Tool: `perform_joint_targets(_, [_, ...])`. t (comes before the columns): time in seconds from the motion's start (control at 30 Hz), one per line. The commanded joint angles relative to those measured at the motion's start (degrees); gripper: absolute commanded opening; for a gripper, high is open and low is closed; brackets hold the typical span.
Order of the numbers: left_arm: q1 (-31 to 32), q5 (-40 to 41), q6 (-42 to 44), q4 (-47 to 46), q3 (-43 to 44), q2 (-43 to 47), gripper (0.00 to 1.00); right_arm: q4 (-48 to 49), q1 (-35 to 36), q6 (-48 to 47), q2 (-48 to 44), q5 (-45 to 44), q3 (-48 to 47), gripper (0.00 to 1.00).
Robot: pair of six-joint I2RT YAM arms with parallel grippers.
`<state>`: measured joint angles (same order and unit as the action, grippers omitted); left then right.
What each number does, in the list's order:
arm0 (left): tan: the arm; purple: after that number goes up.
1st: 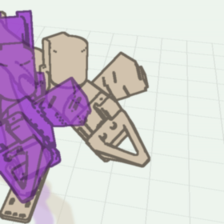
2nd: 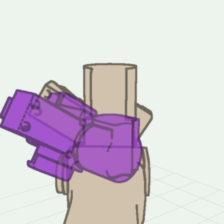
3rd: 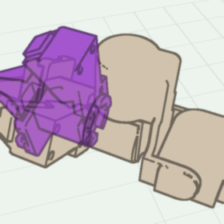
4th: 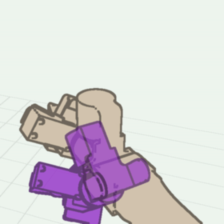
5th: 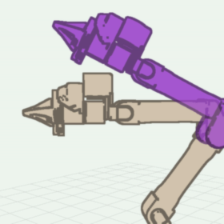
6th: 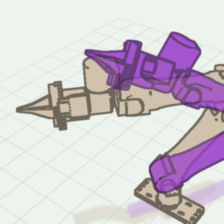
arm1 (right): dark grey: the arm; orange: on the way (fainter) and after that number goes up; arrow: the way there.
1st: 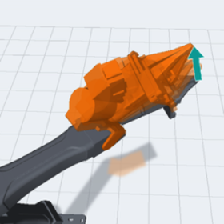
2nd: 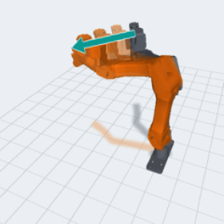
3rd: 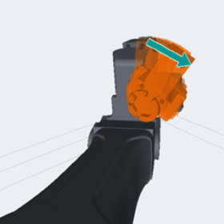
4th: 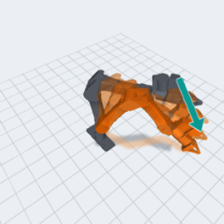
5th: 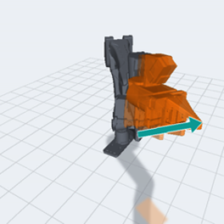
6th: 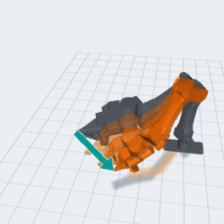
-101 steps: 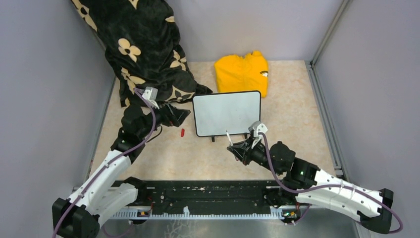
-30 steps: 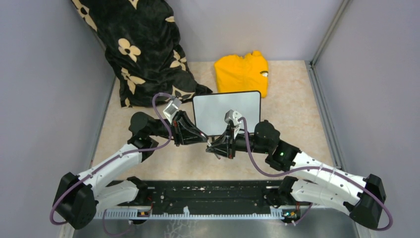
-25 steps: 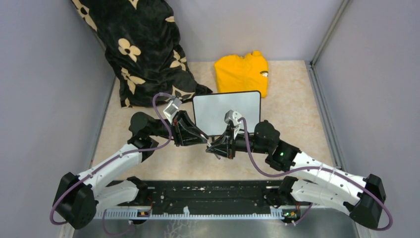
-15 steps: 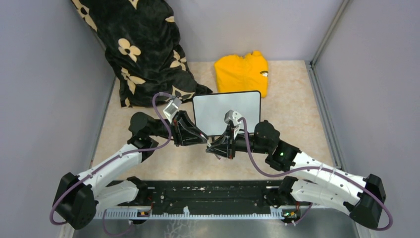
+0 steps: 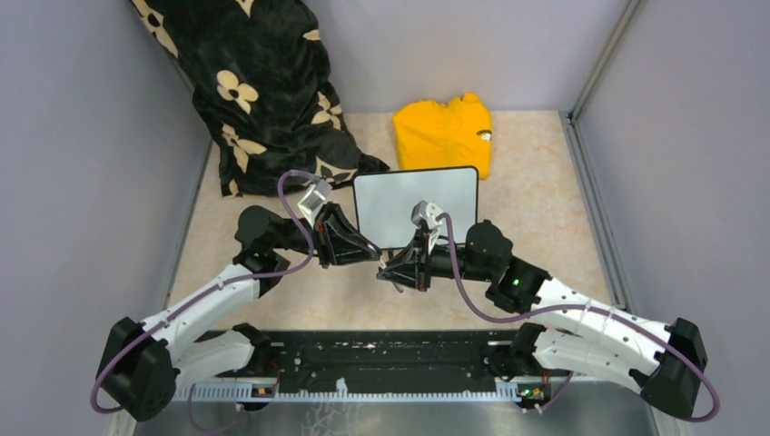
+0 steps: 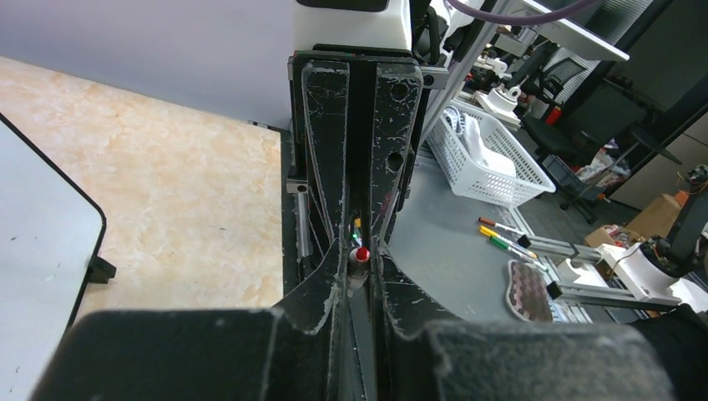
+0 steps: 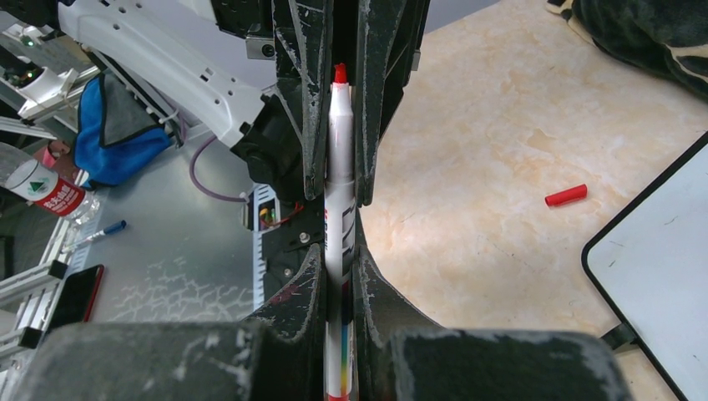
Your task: Write a sentence on the whiteboard
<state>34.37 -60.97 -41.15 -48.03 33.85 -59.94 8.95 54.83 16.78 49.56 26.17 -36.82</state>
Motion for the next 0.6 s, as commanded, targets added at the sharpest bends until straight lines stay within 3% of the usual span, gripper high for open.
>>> perform_joint_targets(0.0, [0.69, 0.24, -0.34, -2.56, 0.13, 1.6, 0.0, 2.63, -0.07, -0.03, 0.22, -0.62, -1.54, 0.0])
perform_joint_targets(0.03, [0.67, 0.65, -0.34, -2.59, -0.07, 1.77, 0.0, 2.57, -0.07, 0.34, 0.09, -0.95, -1.63, 0.02])
perform_joint_targets(0.13, [0.62, 3.18, -0.94, -3.36, -0.39, 2.0, 0.0, 2.36, -0.07, 1.47, -0.93, -2.09, -2.25, 0.36])
perform_joint_targets(0.2, [0.62, 4.92, -2.79, -5.93, -0.3, 1.78, 0.0, 1.87, -0.11, 2.23, -1.91, -3.44, -3.26, 0.5])
perform_joint_targets(0.3, [0.69, 9.09, -5.33, -7.69, 0.8, 1.81, 0.0, 0.98, -0.07, 3.85, -4.35, -7.82, -4.54, 0.56])
perform_joint_targets(0.57, [0.69, 28.83, -9.02, -8.92, 1.68, 5.7, 0.0, 1.6, -0.15, 9.33, -8.84, -16.73, -9.17, 0.59])
